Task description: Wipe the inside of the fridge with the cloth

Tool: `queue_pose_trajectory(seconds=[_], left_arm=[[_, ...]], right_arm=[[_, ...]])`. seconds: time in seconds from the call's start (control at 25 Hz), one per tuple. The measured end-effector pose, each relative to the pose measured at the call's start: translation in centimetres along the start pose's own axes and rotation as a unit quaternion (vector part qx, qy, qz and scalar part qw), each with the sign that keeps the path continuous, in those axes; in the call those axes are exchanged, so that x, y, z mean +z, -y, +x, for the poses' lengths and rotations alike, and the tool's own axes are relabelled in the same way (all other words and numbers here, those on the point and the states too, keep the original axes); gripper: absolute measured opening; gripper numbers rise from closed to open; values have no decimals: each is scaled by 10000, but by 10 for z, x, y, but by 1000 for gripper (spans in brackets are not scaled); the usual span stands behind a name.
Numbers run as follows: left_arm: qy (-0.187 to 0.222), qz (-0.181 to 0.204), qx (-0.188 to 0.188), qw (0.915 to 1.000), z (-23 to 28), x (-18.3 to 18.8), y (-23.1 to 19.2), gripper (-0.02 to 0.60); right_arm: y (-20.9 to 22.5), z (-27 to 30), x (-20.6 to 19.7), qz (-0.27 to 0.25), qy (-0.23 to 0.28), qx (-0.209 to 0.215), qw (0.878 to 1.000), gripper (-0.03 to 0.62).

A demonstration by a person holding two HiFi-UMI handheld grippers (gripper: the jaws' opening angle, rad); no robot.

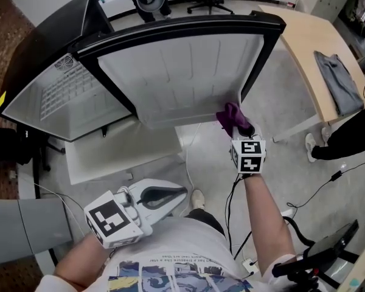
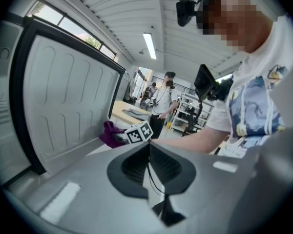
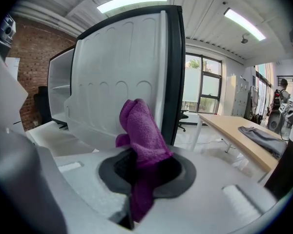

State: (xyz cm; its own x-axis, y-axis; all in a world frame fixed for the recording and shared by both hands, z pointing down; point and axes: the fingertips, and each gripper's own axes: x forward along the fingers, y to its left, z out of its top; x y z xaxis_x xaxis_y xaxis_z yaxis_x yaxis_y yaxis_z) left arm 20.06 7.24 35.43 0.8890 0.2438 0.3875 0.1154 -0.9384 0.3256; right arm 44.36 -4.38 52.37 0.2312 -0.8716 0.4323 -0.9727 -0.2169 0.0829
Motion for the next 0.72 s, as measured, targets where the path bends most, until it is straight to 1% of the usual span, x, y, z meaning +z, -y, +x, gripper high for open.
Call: queue_pose_trajectory(seconds=[0.16,0.28,0.44,0.52,0.64,0.72], left_arm=[[-7,-41,-5,10000,0,-2,1,6],[9,-63,19,10000,-2,-3,-1,6],[75,-5,85,9999,-10,-7,-6,6],[104,-90,89,9999,-15,-5,-4,6],[184,-135,235,9995,-29,-8,-6,6],[243,-164,380,9988,-40,-13,-10,6]], right_arm=[[6,-15,5,28,134,-63,9999,52],[-10,-25,15,-84,301,123,9994,52],[-59,-26,29,-531,490,621,9954,52],[-86,-23,33,-758,550,863,9919,52],[-124,-18,39,-1089,635,1146,9854,52],[-149,-16,46,-1398,713,1317,9788,52]])
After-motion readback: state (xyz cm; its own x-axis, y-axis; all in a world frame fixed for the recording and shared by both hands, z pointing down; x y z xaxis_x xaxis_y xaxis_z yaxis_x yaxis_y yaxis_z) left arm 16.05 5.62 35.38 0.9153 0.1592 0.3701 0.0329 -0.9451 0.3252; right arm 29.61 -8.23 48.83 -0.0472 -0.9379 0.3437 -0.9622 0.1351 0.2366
